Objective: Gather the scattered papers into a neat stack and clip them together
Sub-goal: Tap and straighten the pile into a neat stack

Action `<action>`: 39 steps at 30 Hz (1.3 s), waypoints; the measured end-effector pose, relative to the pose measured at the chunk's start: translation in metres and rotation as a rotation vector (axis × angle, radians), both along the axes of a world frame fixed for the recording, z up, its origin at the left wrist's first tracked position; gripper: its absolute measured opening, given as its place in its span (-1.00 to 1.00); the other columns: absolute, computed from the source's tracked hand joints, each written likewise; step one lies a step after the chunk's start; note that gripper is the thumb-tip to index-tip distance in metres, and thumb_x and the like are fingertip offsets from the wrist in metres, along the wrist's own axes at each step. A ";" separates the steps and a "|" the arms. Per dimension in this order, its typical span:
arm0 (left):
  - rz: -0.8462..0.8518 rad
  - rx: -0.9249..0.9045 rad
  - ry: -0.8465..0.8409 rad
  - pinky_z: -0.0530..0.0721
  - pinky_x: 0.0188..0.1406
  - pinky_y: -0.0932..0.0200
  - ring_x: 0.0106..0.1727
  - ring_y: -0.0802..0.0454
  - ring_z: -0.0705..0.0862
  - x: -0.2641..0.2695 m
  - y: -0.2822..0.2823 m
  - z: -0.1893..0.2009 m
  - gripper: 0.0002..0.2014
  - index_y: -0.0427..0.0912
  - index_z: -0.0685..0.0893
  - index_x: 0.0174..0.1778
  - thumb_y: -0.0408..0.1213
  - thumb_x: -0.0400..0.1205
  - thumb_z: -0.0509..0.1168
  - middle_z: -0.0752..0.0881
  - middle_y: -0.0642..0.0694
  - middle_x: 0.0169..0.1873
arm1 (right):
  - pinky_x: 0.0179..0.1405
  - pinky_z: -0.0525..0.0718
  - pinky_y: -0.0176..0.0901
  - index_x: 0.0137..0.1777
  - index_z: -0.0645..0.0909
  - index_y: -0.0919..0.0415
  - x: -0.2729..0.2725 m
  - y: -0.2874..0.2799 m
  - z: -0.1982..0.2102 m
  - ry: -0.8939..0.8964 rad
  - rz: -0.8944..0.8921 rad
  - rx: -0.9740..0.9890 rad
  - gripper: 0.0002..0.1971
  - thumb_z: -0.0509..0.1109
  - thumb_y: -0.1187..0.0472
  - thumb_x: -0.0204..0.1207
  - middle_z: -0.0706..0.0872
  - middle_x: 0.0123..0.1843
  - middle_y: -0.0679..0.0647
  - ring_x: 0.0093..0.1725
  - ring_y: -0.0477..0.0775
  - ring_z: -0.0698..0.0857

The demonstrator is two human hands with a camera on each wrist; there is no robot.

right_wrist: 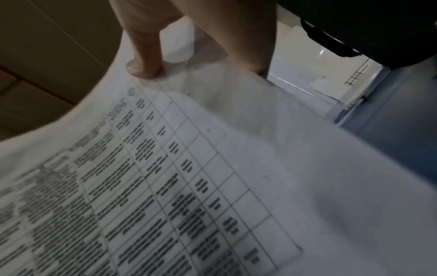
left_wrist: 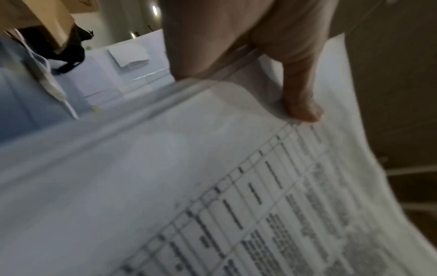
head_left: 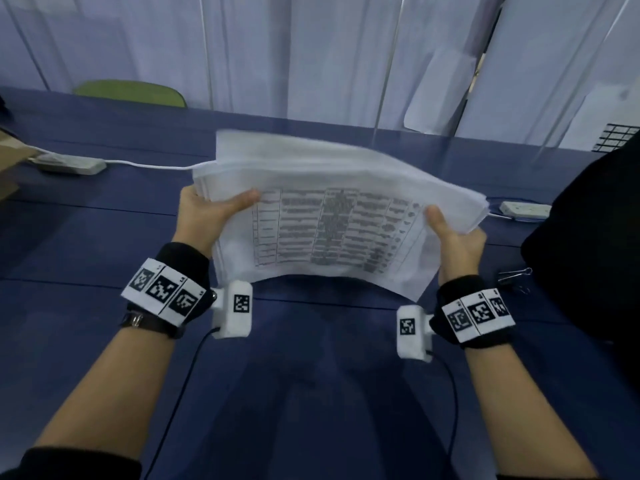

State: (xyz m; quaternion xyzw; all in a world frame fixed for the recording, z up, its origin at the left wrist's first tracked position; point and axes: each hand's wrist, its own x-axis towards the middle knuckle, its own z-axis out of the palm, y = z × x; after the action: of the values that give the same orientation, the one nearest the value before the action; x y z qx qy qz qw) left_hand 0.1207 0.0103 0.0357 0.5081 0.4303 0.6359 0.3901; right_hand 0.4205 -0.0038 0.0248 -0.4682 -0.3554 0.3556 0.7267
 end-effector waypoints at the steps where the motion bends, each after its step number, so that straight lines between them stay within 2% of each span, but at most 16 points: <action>1: 0.019 0.020 -0.019 0.75 -0.30 0.35 -0.33 0.30 0.80 0.001 -0.008 0.007 -0.78 -0.13 0.69 -0.21 -0.40 0.30 0.53 0.83 0.22 -0.43 | -0.35 0.71 -0.32 -0.24 0.61 0.10 -0.001 -0.006 0.005 0.010 -0.008 0.023 -0.84 0.53 0.33 0.34 0.79 -0.49 -0.21 -0.42 -0.31 0.76; 4: 0.053 0.072 -0.085 0.73 -0.31 0.38 -0.30 0.28 0.81 -0.002 -0.036 0.021 -0.70 -0.13 0.68 -0.20 -0.27 0.19 0.53 0.84 0.21 -0.40 | -0.37 0.71 -0.37 -0.19 0.61 0.17 -0.002 -0.035 0.018 0.030 0.010 0.093 -0.85 0.51 0.25 0.26 0.81 -0.45 -0.20 -0.38 -0.25 0.78; 6: 0.057 0.094 -0.091 0.73 -0.30 0.40 -0.31 0.30 0.80 -0.007 -0.057 0.016 -0.76 -0.11 0.68 -0.22 -0.30 0.22 0.50 0.84 0.21 -0.39 | -0.35 0.70 -0.40 -0.17 0.62 0.17 -0.002 -0.061 0.016 -0.018 0.026 0.104 -0.89 0.43 0.37 0.39 0.82 -0.41 -0.20 -0.35 -0.26 0.78; 8: 0.061 0.100 -0.085 0.72 -0.26 0.43 -0.27 0.33 0.78 -0.013 -0.079 0.002 -0.77 -0.07 0.66 -0.15 -0.38 0.33 0.46 0.84 0.22 -0.34 | -0.33 0.69 -0.43 -0.17 0.63 0.15 0.000 -0.089 0.006 -0.032 0.057 0.110 -0.88 0.44 0.35 0.34 0.82 -0.39 -0.21 -0.33 -0.28 0.78; 11: 0.163 0.107 0.007 0.68 -0.10 0.50 -0.12 0.42 0.71 -0.025 -0.108 -0.032 -0.50 0.14 0.46 0.03 -0.57 0.45 0.39 0.74 0.25 -0.12 | -0.34 0.68 -0.46 -0.14 0.62 0.14 0.003 -0.125 -0.014 -0.044 0.083 0.059 -0.68 0.50 0.18 0.06 0.83 -0.37 -0.22 -0.32 -0.31 0.77; 13: 0.171 0.041 0.020 0.67 -0.10 0.55 -0.08 0.45 0.68 -0.025 -0.125 -0.049 -0.43 0.21 0.37 0.05 -0.58 0.46 0.39 0.63 0.22 -0.02 | -0.33 0.68 -0.48 -0.11 0.62 0.11 0.004 -0.142 -0.027 -0.040 0.107 0.007 -0.58 0.55 0.10 -0.01 0.83 -0.34 -0.25 -0.29 -0.33 0.77; 15: 0.134 -0.018 -0.021 0.67 -0.20 0.58 -0.15 0.49 0.71 -0.019 -0.135 -0.059 -0.50 0.18 0.40 0.02 -0.56 0.49 0.36 0.66 0.21 -0.06 | -0.30 0.69 -0.47 -0.07 0.65 0.12 -0.001 -0.150 -0.035 -0.025 0.131 -0.023 -0.39 0.64 -0.08 -0.16 0.84 -0.28 -0.22 -0.23 -0.30 0.79; 17: 0.089 -0.035 -0.067 0.68 -0.25 0.55 -0.23 0.46 0.75 -0.011 -0.137 -0.059 -0.68 0.07 0.53 -0.04 -0.46 0.49 0.37 0.80 0.22 -0.22 | -0.26 0.71 -0.42 -0.05 0.67 0.13 -0.007 -0.151 -0.035 0.028 0.110 -0.029 -0.30 0.67 -0.17 -0.23 0.85 -0.24 -0.17 -0.18 -0.24 0.80; 18: 0.071 -0.037 -0.095 0.70 -0.25 0.52 -0.26 0.43 0.76 -0.008 -0.139 -0.055 -0.77 0.00 0.58 -0.08 -0.34 0.43 0.41 0.82 0.26 -0.30 | -0.24 0.72 -0.40 -0.05 0.67 0.15 -0.009 -0.151 -0.034 0.060 0.091 -0.021 -0.32 0.66 -0.15 -0.21 0.86 -0.23 -0.16 -0.17 -0.22 0.81; 20: 0.066 -0.017 -0.153 0.71 -0.23 0.48 -0.26 0.39 0.78 -0.006 -0.143 -0.047 -0.64 -0.05 0.60 -0.11 -0.11 0.20 0.47 0.82 0.30 -0.33 | -0.22 0.71 -0.40 -0.06 0.67 0.16 -0.008 -0.150 -0.029 0.085 0.063 0.021 -0.38 0.64 -0.11 -0.14 0.85 -0.24 -0.16 -0.17 -0.23 0.80; 22: 0.070 0.012 -0.143 0.71 -0.18 0.49 -0.18 0.40 0.78 -0.009 -0.147 -0.047 -0.59 0.00 0.58 -0.06 -0.15 0.21 0.52 0.83 0.30 -0.25 | -0.21 0.69 -0.45 -0.06 0.64 0.13 -0.005 -0.153 -0.028 0.068 0.050 0.062 -0.36 0.65 -0.15 -0.15 0.84 -0.25 -0.21 -0.18 -0.29 0.78; 25: 0.068 0.022 -0.098 0.67 -0.17 0.55 -0.12 0.45 0.75 -0.013 -0.152 -0.047 -0.58 0.08 0.50 0.04 -0.42 0.39 0.43 0.76 0.19 -0.09 | -0.27 0.67 -0.49 -0.08 0.63 0.08 -0.003 -0.157 -0.031 -0.002 0.046 0.057 -0.26 0.66 -0.27 -0.26 0.82 -0.30 -0.25 -0.24 -0.34 0.76; 28: 0.061 0.032 -0.112 0.69 -0.23 0.53 -0.21 0.42 0.77 -0.005 -0.154 -0.040 -0.68 -0.03 0.58 -0.03 -0.30 0.31 0.40 0.83 0.19 -0.23 | -0.30 0.69 -0.45 -0.28 0.77 0.09 -0.006 -0.154 -0.032 0.013 0.059 0.058 -0.51 0.67 -0.16 -0.21 0.83 -0.34 -0.20 -0.28 -0.29 0.77; 31: 0.109 0.100 -0.182 0.72 -0.16 0.44 -0.17 0.35 0.79 -0.002 -0.157 -0.027 -0.64 -0.04 0.59 -0.06 -0.15 0.24 0.44 0.84 0.24 -0.25 | -0.22 0.70 -0.42 -0.18 0.71 0.12 -0.008 -0.154 -0.024 0.031 0.066 0.123 -0.69 0.55 0.06 0.04 0.84 -0.30 -0.20 -0.22 -0.27 0.78; 35: 0.125 0.215 -0.111 0.71 0.02 0.38 -0.03 0.37 0.73 -0.003 -0.164 -0.009 -0.50 0.05 0.46 0.08 -0.09 0.27 0.47 0.75 0.24 -0.10 | -0.24 0.67 -0.48 -0.11 0.59 0.13 -0.007 -0.162 -0.022 -0.030 0.059 0.154 -0.49 0.58 -0.08 -0.04 0.82 -0.32 -0.24 -0.25 -0.34 0.75; 39: 0.126 0.291 0.003 0.71 0.07 0.23 -0.01 0.28 0.73 -0.001 -0.159 0.009 -0.62 0.11 0.53 0.11 -0.11 0.42 0.48 0.78 0.19 -0.10 | -0.20 0.68 -0.47 -0.11 0.59 0.14 -0.008 -0.164 -0.027 -0.040 0.045 0.163 -0.38 0.65 -0.17 -0.14 0.83 -0.30 -0.21 -0.22 -0.31 0.76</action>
State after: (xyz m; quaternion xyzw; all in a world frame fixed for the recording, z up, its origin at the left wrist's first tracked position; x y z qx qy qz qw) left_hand 0.1194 -0.1484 0.0449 0.5323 0.3654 0.7139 0.2710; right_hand 0.4125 -0.1676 -0.0023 -0.4064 -0.4081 0.3321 0.7471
